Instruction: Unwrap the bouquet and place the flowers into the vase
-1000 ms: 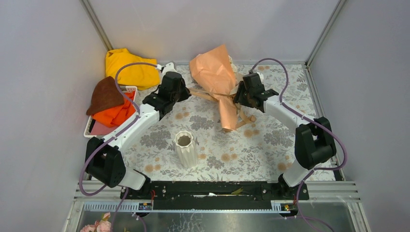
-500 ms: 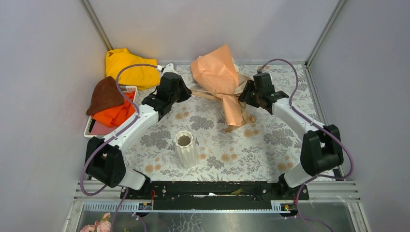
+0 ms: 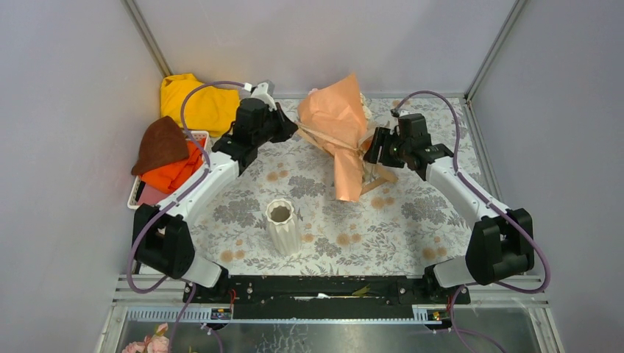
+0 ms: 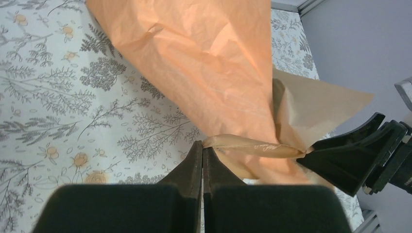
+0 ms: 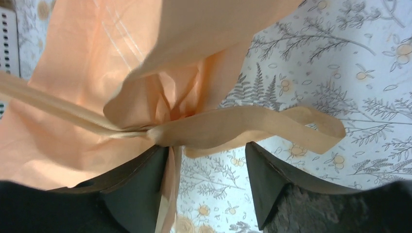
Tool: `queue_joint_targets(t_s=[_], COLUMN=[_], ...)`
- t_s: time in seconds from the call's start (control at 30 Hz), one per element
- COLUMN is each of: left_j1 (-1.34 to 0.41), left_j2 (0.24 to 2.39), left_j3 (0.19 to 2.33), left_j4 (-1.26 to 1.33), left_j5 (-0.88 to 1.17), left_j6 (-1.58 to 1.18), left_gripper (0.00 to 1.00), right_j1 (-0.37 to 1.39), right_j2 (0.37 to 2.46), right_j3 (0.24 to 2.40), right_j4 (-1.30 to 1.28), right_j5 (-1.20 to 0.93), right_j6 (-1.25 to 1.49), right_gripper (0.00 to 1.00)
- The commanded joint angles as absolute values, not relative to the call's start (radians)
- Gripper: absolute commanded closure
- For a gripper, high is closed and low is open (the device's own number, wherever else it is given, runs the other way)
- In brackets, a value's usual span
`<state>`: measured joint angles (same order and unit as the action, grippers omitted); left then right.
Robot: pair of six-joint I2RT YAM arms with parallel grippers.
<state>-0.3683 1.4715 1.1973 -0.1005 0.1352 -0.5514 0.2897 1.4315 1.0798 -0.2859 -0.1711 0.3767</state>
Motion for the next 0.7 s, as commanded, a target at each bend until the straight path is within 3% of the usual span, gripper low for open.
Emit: queue_joint_targets(t_s=[0.0,0.1,0.23,0.47,0.57,0.67], left_j1=[-0.398,-0.418,-0.443,-0.483,-0.513,-0.540], left_j2=[1.522,1.553,1.588,1.619,1.626,1.635], left_j3=[1.261,1.269,1.278,1.302,1.329,1.367], left_j4=[-0.041,-0.041,-0.040,-0.037,-0.040,-0.060], left_j5=[0.150,0.158,0.154,0.140,0.137,0.121], left_j6=[-0.467,-0.454,-0.439,-0.436,-0.425,-0.414], left_gripper=[1.00,1.00,1.00,1.00,1.00,1.00], right_j1=[0.313,0.314,0.314,0.348,0.412,0.478], right_j2=[1.364,1.309,1.261,1.296,1.337,1.373], right_j3=[1.133,1.122,1.121,1.074,1.078,1.078], right_j4=[-0.322,-0.291,-0.288,-0.271,-0.283,-0.279], right_j5=[-0.229,-0.303,-0.309,-0.346,-0.317,-0.301], right_j6=[0.302,0.312,0.332,0.357,0.350,0.347], right_gripper=[0.32,0.24,0.22,0.37,0.51,0.51])
